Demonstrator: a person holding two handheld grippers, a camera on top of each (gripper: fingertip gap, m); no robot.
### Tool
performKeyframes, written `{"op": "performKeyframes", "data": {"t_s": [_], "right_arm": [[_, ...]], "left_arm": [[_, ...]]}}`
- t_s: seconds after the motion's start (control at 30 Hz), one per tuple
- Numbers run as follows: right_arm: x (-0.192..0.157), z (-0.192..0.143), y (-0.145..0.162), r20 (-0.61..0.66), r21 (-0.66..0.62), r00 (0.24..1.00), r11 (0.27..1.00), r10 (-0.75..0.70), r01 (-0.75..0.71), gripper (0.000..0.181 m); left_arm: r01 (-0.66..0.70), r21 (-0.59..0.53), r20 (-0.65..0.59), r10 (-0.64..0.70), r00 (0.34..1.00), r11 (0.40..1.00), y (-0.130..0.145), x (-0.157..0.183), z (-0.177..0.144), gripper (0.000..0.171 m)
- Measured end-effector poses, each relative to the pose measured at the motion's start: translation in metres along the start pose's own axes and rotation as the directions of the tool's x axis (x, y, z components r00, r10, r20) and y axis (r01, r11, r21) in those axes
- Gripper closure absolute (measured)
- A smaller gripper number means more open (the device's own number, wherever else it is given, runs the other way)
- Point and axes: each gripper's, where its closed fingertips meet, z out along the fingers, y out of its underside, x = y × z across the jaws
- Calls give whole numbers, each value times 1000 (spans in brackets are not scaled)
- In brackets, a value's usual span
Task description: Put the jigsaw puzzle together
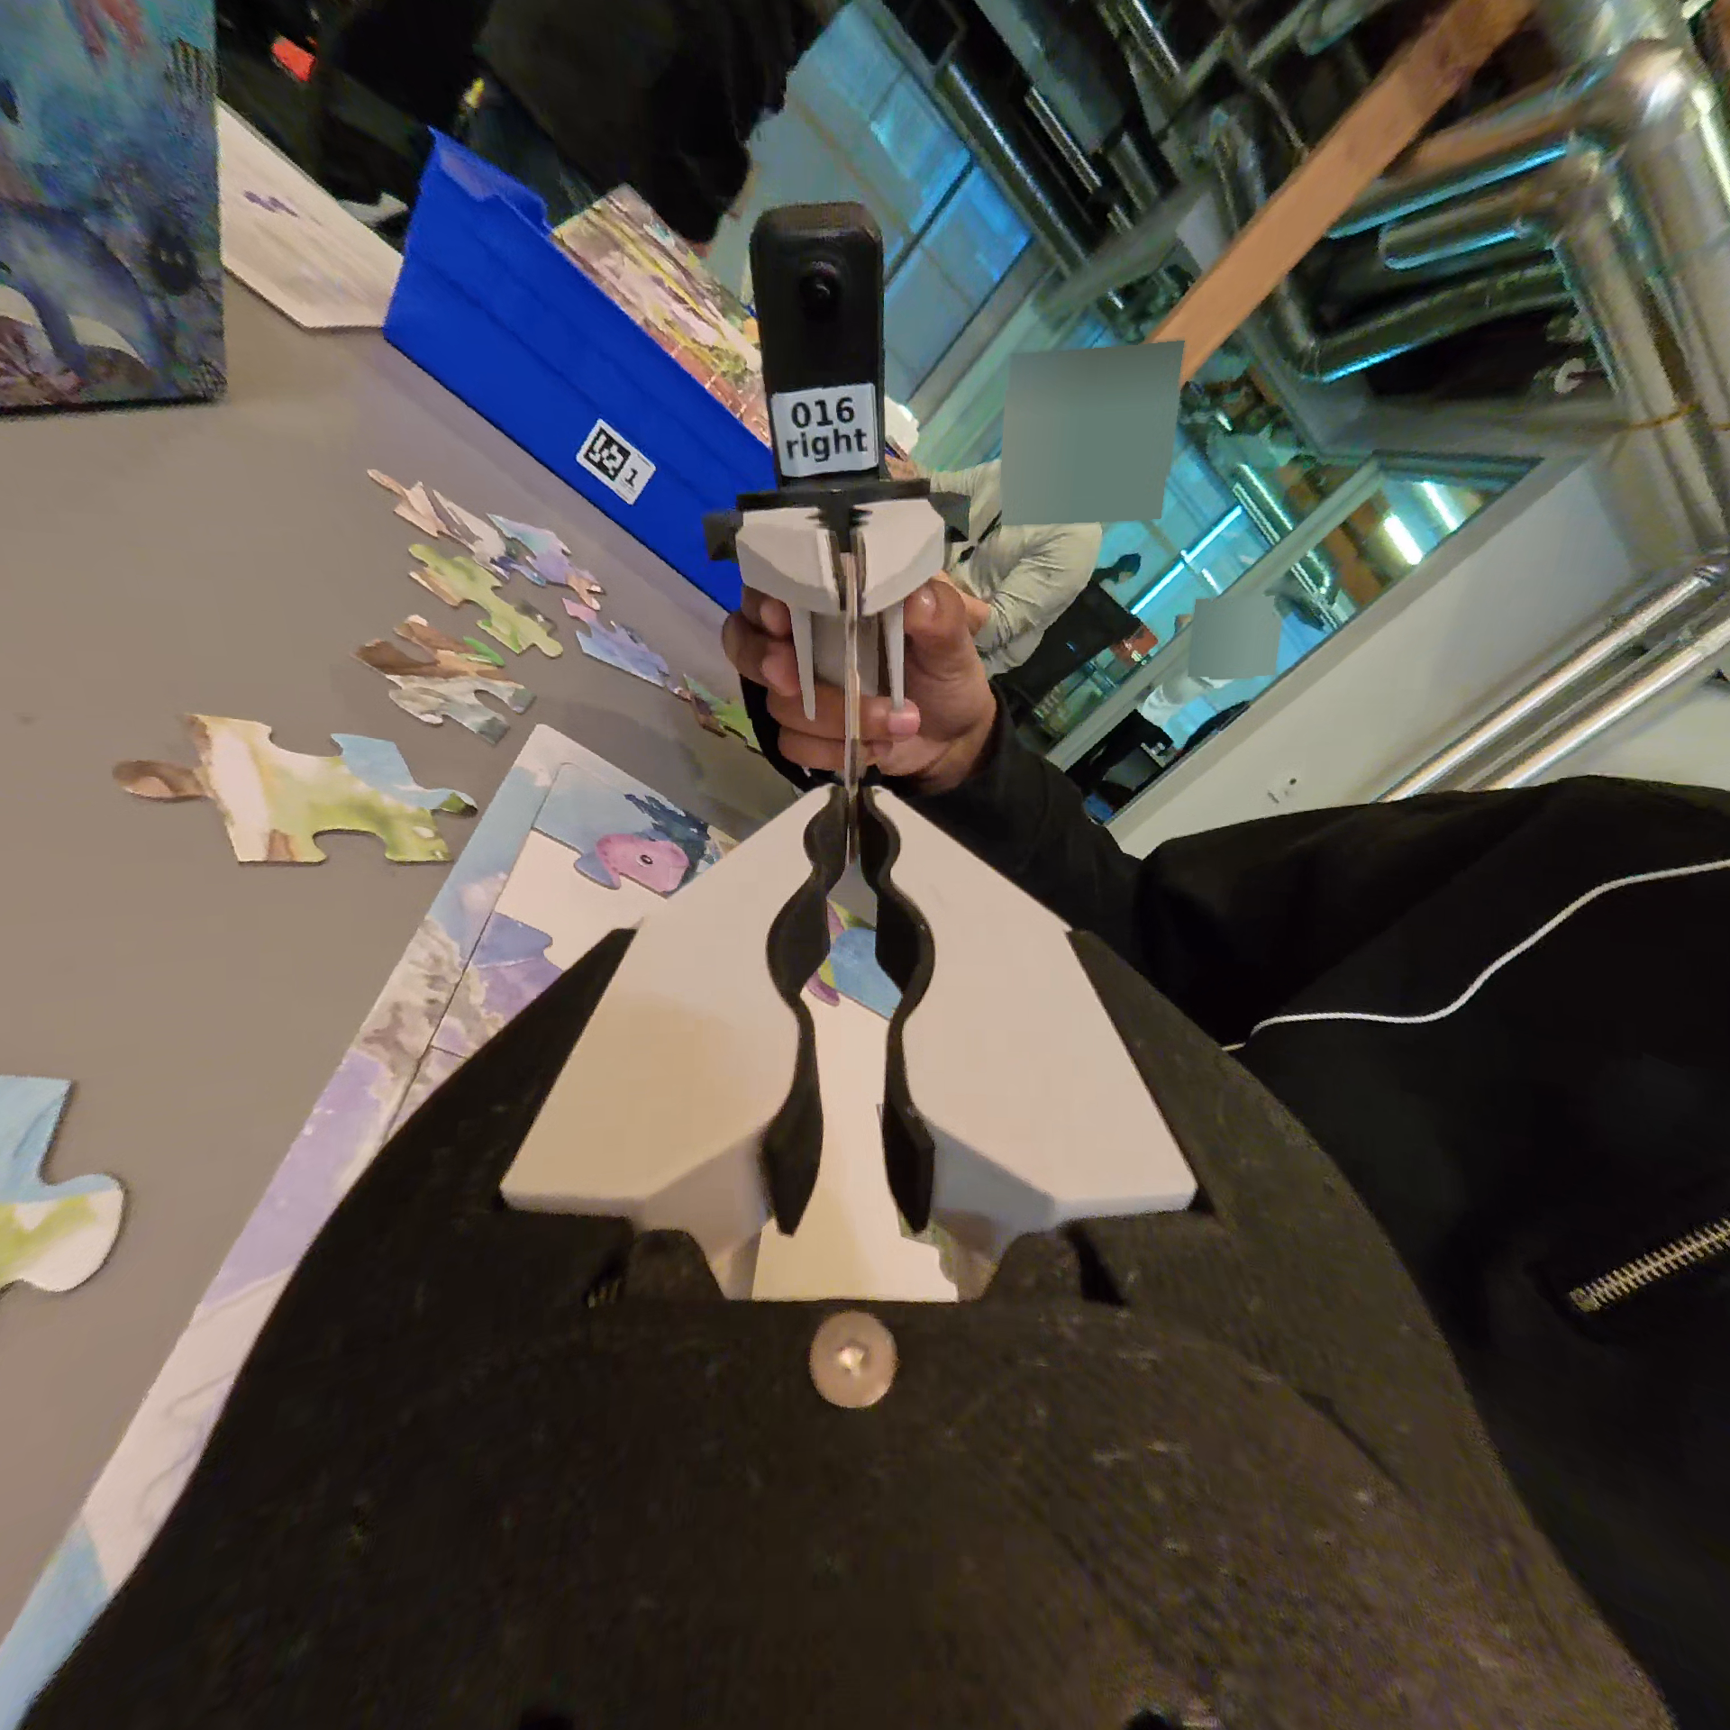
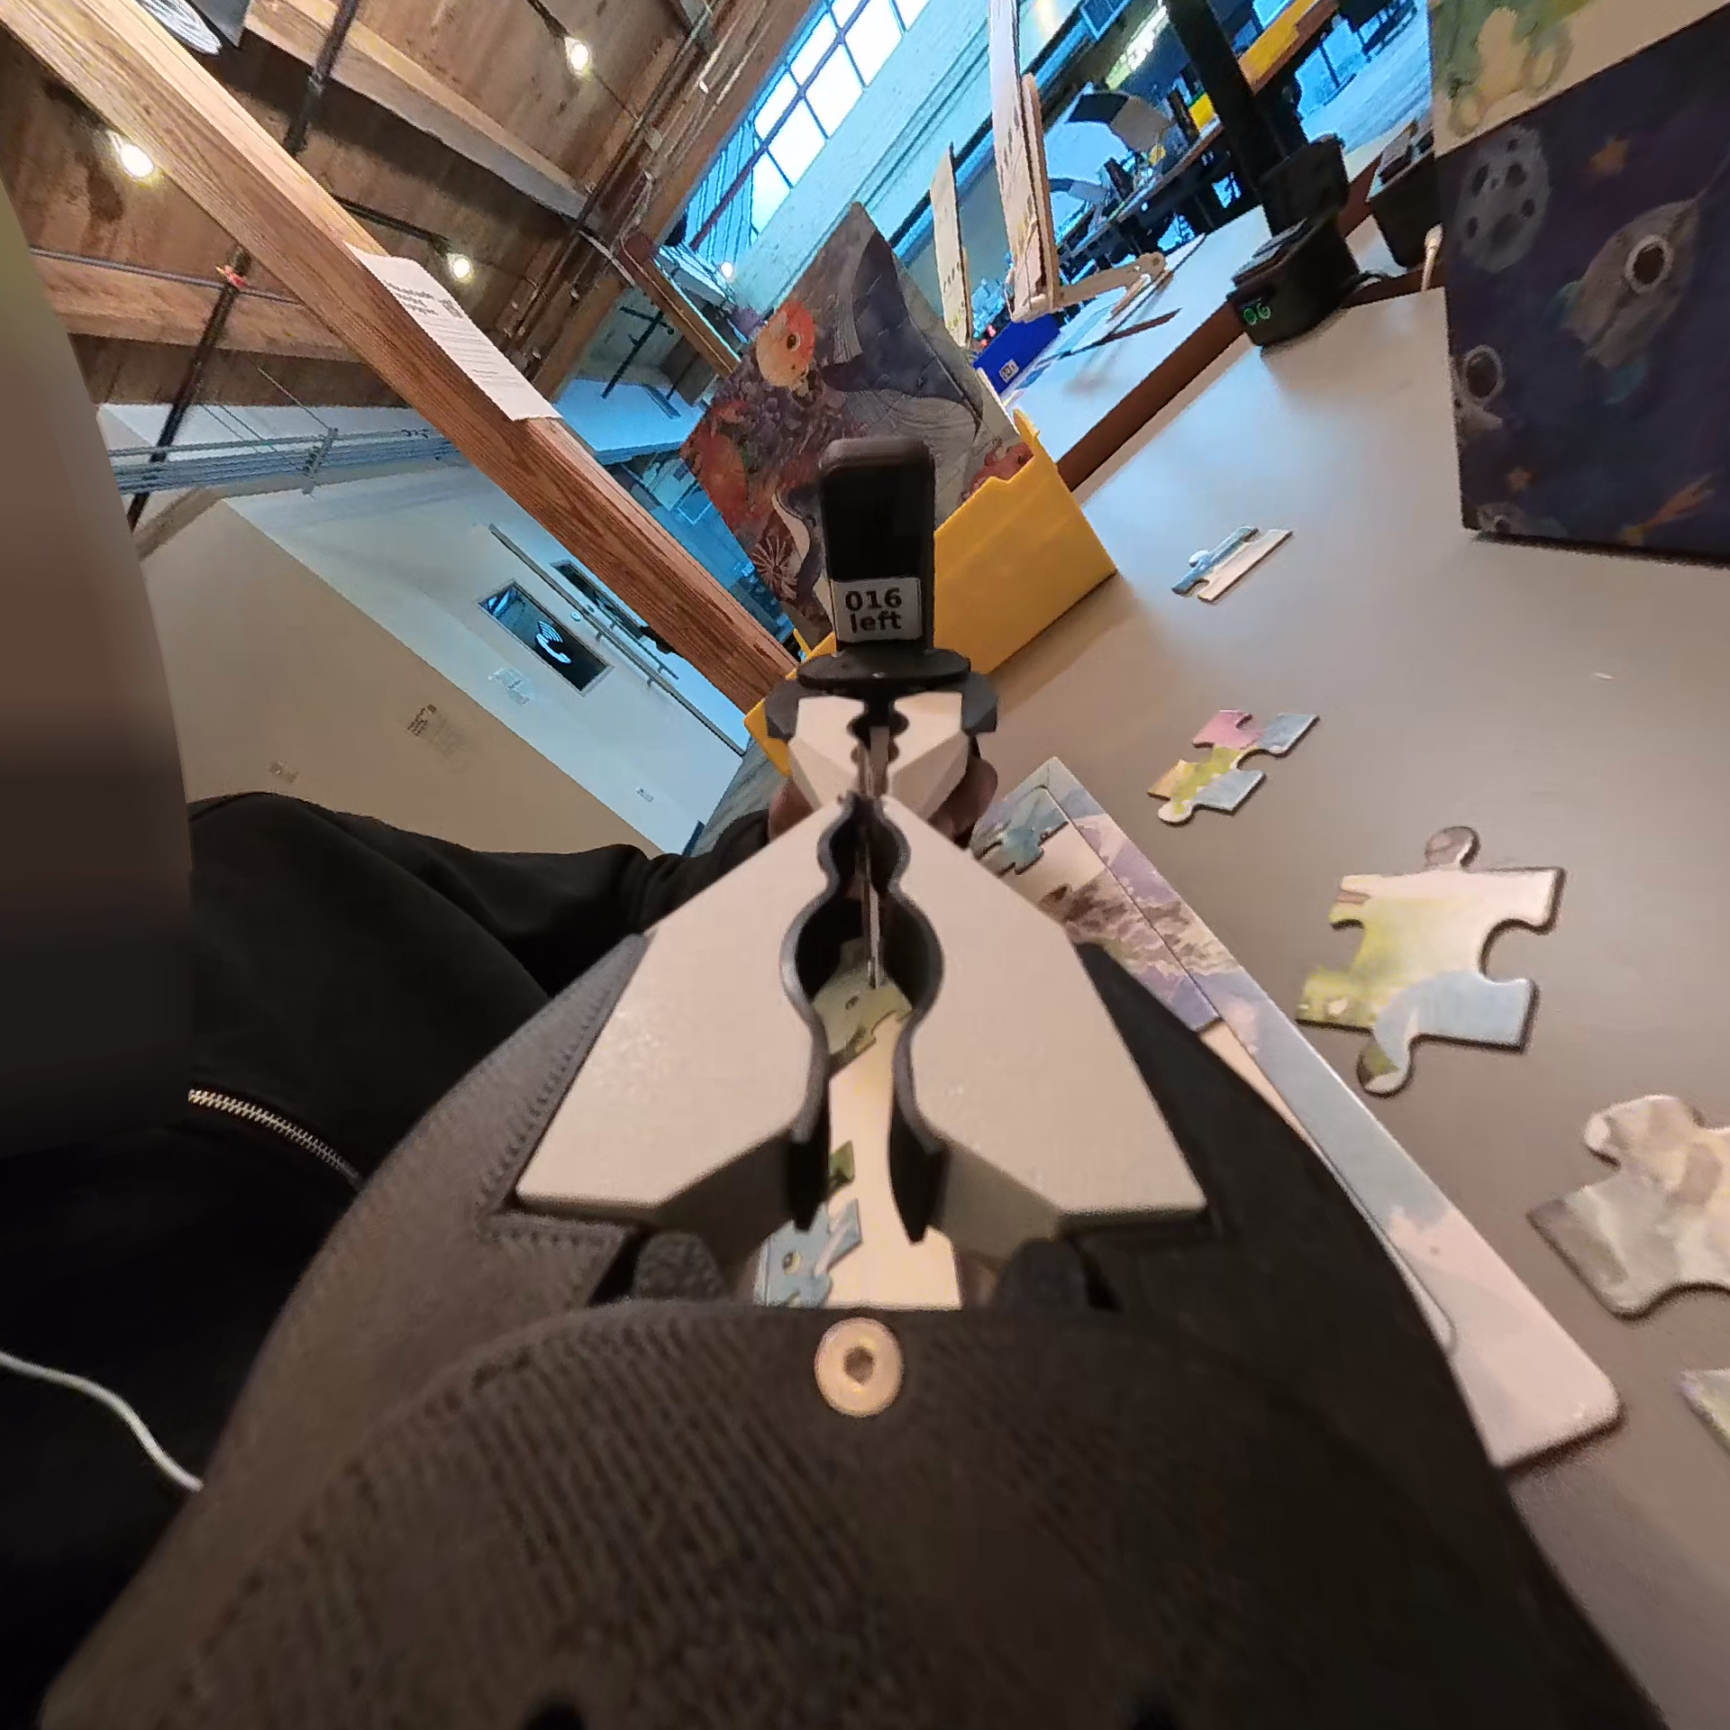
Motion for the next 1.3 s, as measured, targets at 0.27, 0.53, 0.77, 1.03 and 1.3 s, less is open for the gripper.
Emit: {"op": "performKeyframes", "data": {"t_s": [0.27, 0.53, 0.77, 1.03, 1.3], "right_arm": [[13, 0, 18, -52, -109, 999, 994, 0, -5, 181], [13, 1, 21, -55, -132, 998, 991, -20, 12, 181], [13, 5, 27, -55, -161, 998, 987, -27, 18, 175], [14, 5, 30, -79, -192, 995, 981, -54, 38, 181], [10, 3, 31, -83, -211, 995, 977, -56, 38, 181]], "left_arm": [[11, 61, 32, -13, 999, 998, -11, -8, -11, 171], [10, 59, 52, -14, 999, 998, -12, -9, -12, 171], [39, 42, 51, -41, 998, 998, -7, -12, -8, 171], [19, 4, 55, -19, 998, 1000, 0, -12, -4, 171], [-10, -15, 58, 11, 998, 1000, 2, -10, -2, 170]]}}
